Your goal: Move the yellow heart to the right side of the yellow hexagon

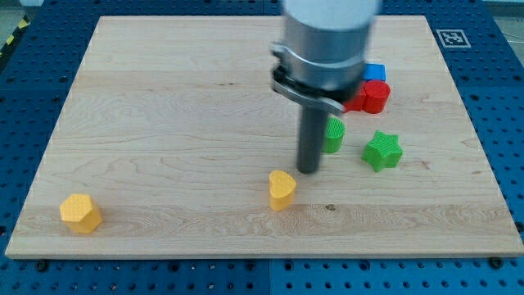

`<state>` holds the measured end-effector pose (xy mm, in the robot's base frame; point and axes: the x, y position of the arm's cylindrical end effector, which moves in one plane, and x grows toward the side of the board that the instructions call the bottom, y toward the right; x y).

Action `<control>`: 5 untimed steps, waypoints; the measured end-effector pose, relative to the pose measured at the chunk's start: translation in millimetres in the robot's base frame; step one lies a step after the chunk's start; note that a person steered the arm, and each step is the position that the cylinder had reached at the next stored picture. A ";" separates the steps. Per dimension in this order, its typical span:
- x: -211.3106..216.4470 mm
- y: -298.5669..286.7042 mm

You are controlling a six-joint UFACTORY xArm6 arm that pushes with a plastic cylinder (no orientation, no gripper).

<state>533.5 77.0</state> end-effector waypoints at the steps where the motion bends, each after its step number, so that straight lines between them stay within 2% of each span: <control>1: 14.7 8.8; 3: 10.9 -132.1; 4: 1.3 -158.7; 5: -22.4 -112.4</control>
<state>511.1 -35.4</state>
